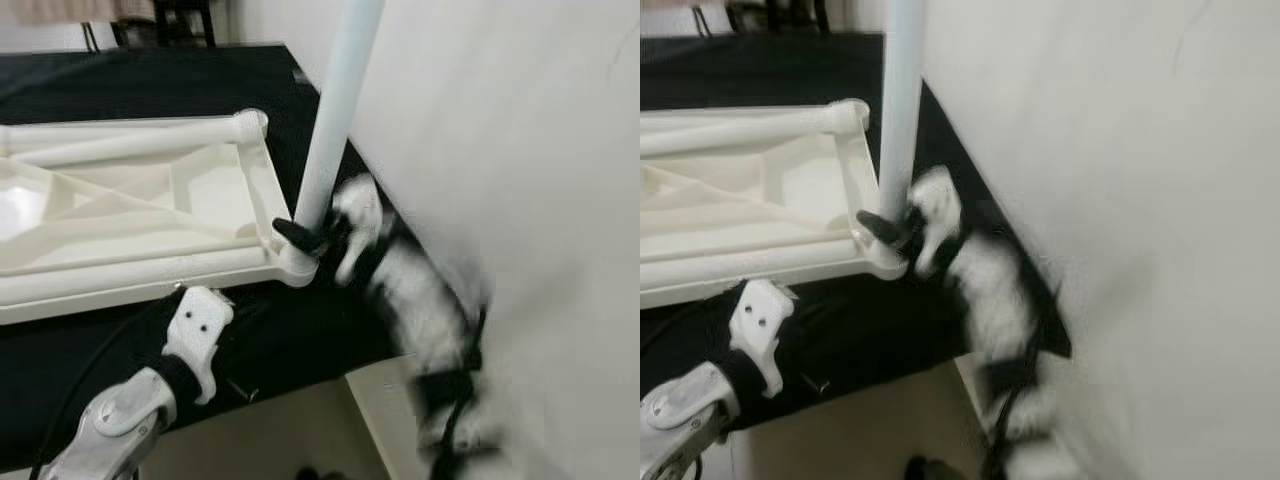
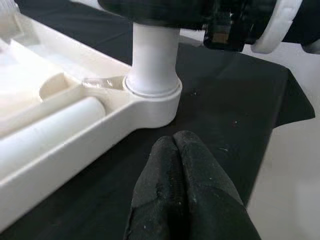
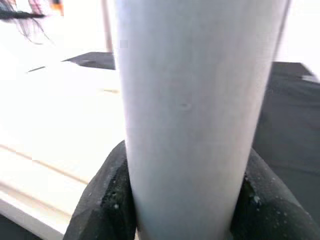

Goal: Building children table

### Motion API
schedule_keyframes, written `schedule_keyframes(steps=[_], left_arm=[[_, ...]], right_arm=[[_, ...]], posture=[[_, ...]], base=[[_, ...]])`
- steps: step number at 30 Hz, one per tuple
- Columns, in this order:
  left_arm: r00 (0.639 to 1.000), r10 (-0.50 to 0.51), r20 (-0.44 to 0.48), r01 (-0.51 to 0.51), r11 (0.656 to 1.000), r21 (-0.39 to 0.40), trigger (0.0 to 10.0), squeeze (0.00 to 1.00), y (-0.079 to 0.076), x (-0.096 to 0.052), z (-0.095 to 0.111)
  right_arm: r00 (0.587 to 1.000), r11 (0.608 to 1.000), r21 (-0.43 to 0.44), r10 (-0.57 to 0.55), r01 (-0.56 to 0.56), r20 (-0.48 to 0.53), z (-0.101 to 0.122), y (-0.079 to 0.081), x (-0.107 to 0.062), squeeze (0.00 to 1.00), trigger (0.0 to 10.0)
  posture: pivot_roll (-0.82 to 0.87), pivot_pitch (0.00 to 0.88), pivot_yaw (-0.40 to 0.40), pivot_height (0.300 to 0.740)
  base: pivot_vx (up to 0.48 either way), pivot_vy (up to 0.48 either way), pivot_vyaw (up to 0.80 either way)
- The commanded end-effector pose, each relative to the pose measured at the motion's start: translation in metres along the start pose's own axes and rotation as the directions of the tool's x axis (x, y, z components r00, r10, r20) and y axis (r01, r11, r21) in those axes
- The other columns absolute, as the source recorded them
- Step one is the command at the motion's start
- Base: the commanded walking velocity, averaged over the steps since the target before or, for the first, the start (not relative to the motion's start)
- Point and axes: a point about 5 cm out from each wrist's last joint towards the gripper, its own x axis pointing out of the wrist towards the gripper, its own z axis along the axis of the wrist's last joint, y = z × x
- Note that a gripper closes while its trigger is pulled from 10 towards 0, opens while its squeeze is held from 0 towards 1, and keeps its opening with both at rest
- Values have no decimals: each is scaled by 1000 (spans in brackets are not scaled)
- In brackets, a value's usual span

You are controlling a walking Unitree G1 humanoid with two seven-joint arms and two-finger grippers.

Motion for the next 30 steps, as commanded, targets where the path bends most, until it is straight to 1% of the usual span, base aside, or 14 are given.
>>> schedule_keyframes(steps=[1, 2, 7, 8, 10, 11, 12, 16, 20, 23, 27, 28, 29, 30], left_arm=[[1000, -14, -18, 14, 1000, 2, 10000, 0, -2, -2, -2], [1000, -21, -14, 21, 1000, 1, 10000, 0, -3, 0, -2], [1000, -30, -4, 30, 1000, -3, 10000, 0, -6, 4, -1], [1000, -25, -6, 25, 1000, -2, 10000, 0, -6, 3, -1], [1000, -22, -8, 22, 1000, -1, 10000, 0, -6, 2, -2], [1000, -14, -10, 14, 1000, 4, 10000, 0, -4, 1, -2], [1000, -7, -9, 7, 1000, 8, 10000, 0, -2, 1, -1], [1000, 7, -13, -6, 1000, 15, 10000, 0, 0, 2, -2], [997, 71, -35, -69, 997, 42, 10000, 0, 5, 4, -8], [980, 194, -37, -192, 979, 65, 10000, 0, 18, 4, -11], [953, 295, -70, -287, 952, 108, 10000, 0, 29, 1, -20], [940, 333, -74, -322, 938, 131, 10000, 0, 33, -2, -25], [940, 333, -74, -322, 938, 131, 10000, 0, 33, -2, -25], [923, 379, -74, -365, 919, 149, 10000, 0, 34, -4, -32]], right_arm=[[974, 1000, 29, 14, -8, -226, -45, 11, -13, 0, 0], [974, 998, 25, 67, -63, -217, -42, 12, -5, 0, 0], [970, 992, -8, 122, -126, -213, -39, 9, 5, 0, 0], [967, 991, -20, 128, -136, -222, -41, 10, 7, 0, 9176], [966, 991, -29, 124, -134, -227, -42, 11, 7, 0, 9176], [967, 990, -21, 132, -140, -216, -41, 12, 8, 0, 10000], [971, 991, -6, 126, -130, -201, -37, 15, 7, 1000, 10000], [978, 991, 26, 132, -129, -159, -29, 18, 4, 1000, 10000], [989, 993, 34, 119, -117, -90, -18, 7, -6, 1000, 10000], [995, 997, 42, 74, -71, -74, -20, -8, -20, 1000, 10000], [996, 999, 46, 8, -3, -93, -25, -19, -36, 992, 10000], [995, 998, 49, -19, 24, -102, -28, -23, -44, 573, 10000], [995, 998, 49, -19, 24, -102, -28, -23, -44, 573, 10000], [991, 996, 49, -68, 74, -117, -31, -27, -56, 0, 10000]], posture=[[78, 240, -129, 740], [78, 227, -135, 740], [88, 227, -158, 740], [88, 227, -158, 740], [88, 227, -158, 740], [90, 225, -156, 740], [89, 224, -153, 740], [87, 224, -150, 740], [76, 222, -146, 740], [73, 222, -144, 740], [65, 220, -137, 740], [59, 218, -128, 740], [59, 218, -128, 740], [52, 214, -121, 740]], base=[[0, 0, 0], [0, 0, 0], [0, 0, 0], [0, 0, 0], [0, 0, 0], [0, 0, 0], [0, 0, 0], [0, 0, 0], [0, 0, 0], [0, 0, 0], [0, 0, 0], [0, 0, 0], [0, 0, 0], [0, 0, 0]])
